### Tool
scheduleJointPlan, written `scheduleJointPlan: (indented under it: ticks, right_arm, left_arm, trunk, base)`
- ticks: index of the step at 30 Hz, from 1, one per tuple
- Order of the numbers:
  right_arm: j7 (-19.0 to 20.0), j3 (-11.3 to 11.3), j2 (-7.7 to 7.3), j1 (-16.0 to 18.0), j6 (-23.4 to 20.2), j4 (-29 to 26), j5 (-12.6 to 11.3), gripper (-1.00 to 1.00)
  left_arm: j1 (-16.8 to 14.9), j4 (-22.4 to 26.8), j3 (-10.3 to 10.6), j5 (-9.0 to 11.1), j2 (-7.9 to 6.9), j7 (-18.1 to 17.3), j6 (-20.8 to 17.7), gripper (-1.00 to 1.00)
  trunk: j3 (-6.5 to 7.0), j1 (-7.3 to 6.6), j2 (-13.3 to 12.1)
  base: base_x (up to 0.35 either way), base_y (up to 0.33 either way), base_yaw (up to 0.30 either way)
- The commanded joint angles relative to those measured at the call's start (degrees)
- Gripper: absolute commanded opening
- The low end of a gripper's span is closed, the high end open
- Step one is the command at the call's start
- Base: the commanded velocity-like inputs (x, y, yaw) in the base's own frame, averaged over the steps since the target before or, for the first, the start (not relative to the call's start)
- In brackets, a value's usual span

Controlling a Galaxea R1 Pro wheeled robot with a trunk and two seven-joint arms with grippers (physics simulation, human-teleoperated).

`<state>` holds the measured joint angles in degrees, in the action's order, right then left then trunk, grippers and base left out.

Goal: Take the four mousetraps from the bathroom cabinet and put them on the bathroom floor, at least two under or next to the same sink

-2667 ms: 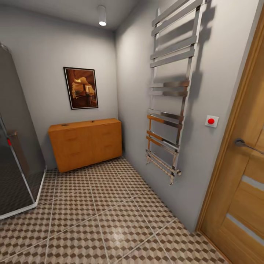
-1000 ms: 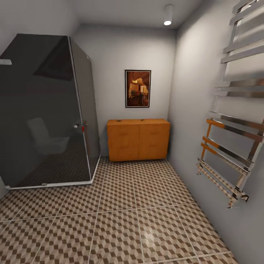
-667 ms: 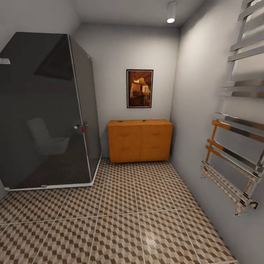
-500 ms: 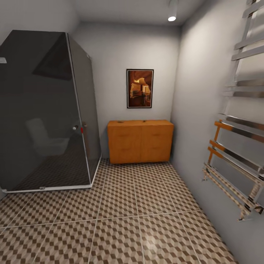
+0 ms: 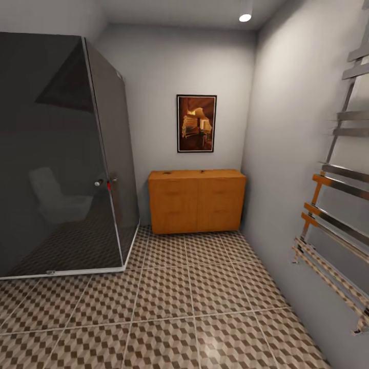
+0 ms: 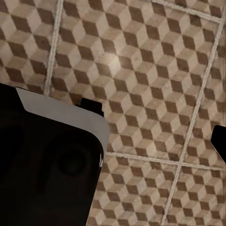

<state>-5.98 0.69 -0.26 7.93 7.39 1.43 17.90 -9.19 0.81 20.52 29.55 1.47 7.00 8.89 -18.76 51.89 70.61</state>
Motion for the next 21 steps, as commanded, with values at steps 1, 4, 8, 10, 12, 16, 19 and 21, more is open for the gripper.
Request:
scheduleJointPlan:
  ticks: [1,4,8,10,12,16,19,21]
  right_arm:
    - [-0.26,0.04,0.0,0.07,0.25,0.15,0.34,1.0]
    - [-0.26,0.03,0.0,0.04,0.25,0.15,0.32,1.0]
    - [-0.26,0.02,0.0,0.06,0.25,0.15,0.27,1.0]
    - [-0.26,0.02,0.0,0.06,0.25,0.15,0.26,1.0]
    - [-0.26,0.0,0.0,0.06,0.25,0.15,0.24,1.0]
    - [-0.26,-0.05,0.0,0.05,0.25,0.15,0.22,1.0]
    - [-0.26,-0.06,0.0,0.06,0.25,0.15,0.22,1.0]
    - [-0.26,-0.07,0.0,0.07,0.25,0.15,0.21,1.0]
  left_arm:
    - [-0.04,-0.02,0.51,0.39,0.02,0.21,0.16,1.0]
    - [-0.04,-0.02,0.5,0.4,0.02,0.21,0.16,1.0]
    - [-0.04,-0.02,0.49,0.41,0.02,0.21,0.16,1.0]
    - [-0.04,-0.02,0.49,0.41,0.02,0.21,0.16,1.0]
    - [-0.04,-0.02,0.49,0.42,0.02,0.21,0.16,1.0]
    - [-0.04,-0.02,0.49,0.42,0.02,0.21,0.2,1.0]
    - [-0.04,-0.02,0.49,0.42,0.02,0.21,0.22,1.0]
    - [-0.04,-0.02,0.49,0.42,0.02,0.21,0.23,1.0]
  trunk:
    - [-0.07,0.03,0.03]
    - [-0.07,0.03,0.03]
    - [-0.07,0.03,0.03]
    - [-0.07,0.03,0.03]
    - [-0.07,0.03,0.03]
    - [-0.07,0.03,0.03]
    - [-0.07,0.03,0.03]
    - [-0.07,0.03,0.03]
  base:
    - [0.316,0.0,0.0]
    - [0.316,0.0,0.0]
    - [0.316,0.0,0.0]
    - [0.316,0.0,0.0]
    - [0.316,0.0,0.0]
    - [0.316,0.0,0.0]
    - [0.316,0.0,0.0]
    - [0.316,0.0,0.0]
